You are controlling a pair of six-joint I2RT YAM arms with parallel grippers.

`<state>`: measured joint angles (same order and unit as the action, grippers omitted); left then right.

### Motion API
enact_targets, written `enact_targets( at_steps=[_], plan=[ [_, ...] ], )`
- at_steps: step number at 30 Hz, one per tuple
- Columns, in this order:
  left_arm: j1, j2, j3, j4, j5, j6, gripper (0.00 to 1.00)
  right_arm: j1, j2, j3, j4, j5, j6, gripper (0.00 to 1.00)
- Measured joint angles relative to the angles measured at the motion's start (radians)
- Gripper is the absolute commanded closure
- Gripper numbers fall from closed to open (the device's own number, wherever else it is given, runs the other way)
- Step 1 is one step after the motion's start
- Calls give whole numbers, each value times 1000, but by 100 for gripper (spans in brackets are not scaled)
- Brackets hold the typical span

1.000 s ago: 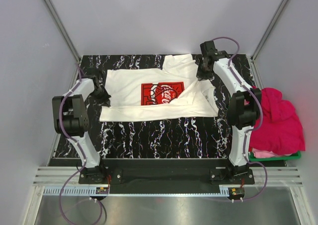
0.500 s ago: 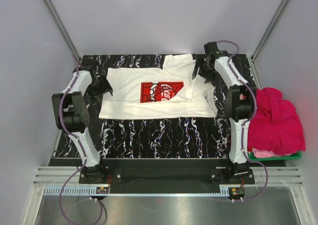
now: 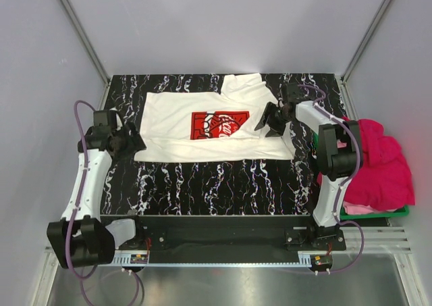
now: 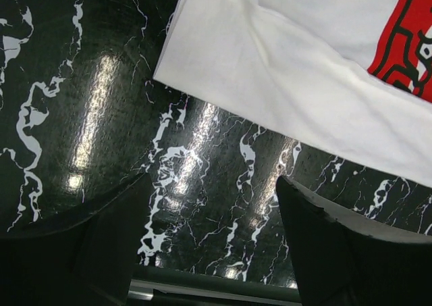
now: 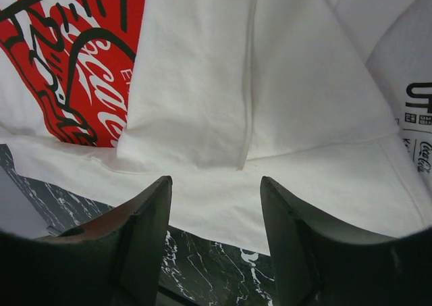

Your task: Fold and stack the t-shirts

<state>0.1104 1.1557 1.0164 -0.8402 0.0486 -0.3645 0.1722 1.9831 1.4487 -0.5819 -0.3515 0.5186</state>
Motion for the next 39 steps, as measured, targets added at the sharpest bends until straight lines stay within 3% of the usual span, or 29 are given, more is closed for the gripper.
enact_targets(
  at_steps=[8, 26, 30, 34, 39],
  plan=[
    [0, -72, -115, 29, 3, 24, 20, 0, 45, 0, 69, -31, 27, 41],
    [0, -88, -130, 82, 4, 28, 20, 0, 80, -27, 120, -56, 58, 52],
    [0, -88, -135, 86, 4, 28, 21, 0, 85, -27, 122, -61, 59, 62],
    [0, -88, -137, 87, 4, 28, 21, 0, 89, -27, 122, -62, 58, 81],
    [0, -88, -138, 87, 4, 28, 21, 0, 92, -26, 121, -65, 61, 96]
  ],
)
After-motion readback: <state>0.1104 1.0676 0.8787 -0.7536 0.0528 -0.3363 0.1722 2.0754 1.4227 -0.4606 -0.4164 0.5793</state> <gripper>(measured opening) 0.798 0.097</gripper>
